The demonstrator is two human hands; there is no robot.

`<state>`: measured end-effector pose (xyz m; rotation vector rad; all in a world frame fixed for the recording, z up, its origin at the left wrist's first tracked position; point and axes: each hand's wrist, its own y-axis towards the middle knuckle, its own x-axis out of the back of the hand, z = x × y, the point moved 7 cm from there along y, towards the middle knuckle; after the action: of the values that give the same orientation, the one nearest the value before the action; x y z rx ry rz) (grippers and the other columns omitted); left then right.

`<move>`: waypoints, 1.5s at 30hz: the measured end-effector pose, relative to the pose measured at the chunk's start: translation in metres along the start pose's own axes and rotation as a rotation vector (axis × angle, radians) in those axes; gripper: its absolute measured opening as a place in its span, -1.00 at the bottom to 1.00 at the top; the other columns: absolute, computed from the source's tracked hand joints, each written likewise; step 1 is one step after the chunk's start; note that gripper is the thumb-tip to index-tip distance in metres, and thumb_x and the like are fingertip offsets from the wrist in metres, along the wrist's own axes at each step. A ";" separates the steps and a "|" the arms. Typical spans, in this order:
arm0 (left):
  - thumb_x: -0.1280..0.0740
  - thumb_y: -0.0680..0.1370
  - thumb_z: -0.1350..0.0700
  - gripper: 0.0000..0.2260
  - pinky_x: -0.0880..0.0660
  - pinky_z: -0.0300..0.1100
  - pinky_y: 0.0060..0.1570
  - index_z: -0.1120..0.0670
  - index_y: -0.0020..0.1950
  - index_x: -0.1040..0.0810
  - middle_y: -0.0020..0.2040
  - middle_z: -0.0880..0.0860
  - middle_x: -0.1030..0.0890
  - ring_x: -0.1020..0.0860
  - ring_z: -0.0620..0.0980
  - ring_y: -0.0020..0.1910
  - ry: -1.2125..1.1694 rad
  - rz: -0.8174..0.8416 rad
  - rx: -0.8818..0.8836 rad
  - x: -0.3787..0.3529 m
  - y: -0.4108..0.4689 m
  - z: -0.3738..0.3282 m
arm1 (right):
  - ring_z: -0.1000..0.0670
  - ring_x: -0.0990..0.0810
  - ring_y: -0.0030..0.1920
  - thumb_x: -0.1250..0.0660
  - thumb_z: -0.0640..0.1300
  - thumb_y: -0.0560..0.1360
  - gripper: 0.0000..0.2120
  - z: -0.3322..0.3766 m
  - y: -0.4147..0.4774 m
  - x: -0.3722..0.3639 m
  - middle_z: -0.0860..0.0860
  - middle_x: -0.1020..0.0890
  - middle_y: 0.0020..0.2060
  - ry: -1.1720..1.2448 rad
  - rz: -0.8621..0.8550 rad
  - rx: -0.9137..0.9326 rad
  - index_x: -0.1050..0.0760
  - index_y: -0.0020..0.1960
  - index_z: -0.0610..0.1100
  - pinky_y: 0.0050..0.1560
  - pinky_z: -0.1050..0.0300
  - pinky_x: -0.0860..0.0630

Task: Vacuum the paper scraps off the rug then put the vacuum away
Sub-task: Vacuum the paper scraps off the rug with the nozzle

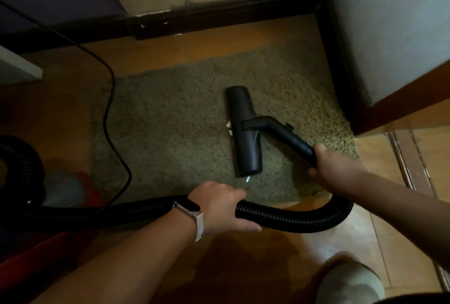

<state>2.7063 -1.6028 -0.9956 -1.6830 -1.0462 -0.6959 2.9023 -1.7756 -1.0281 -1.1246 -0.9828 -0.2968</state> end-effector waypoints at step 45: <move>-0.04 0.35 -0.60 -0.40 -0.40 -0.21 -0.32 -0.11 -0.08 -0.43 -0.26 -0.15 -0.48 -0.48 -0.15 -0.30 0.032 -0.013 0.024 0.011 -0.003 -0.002 | 0.03 -0.55 -0.29 -0.43 -0.02 0.50 -0.72 -0.008 0.007 -0.004 0.01 -0.54 -0.25 0.238 -0.024 0.191 -0.31 0.03 0.04 -0.34 0.10 -0.44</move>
<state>2.7084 -1.6006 -0.9844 -1.6411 -1.0396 -0.7136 2.9087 -1.7809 -1.0360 -0.8817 -0.7958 -0.3403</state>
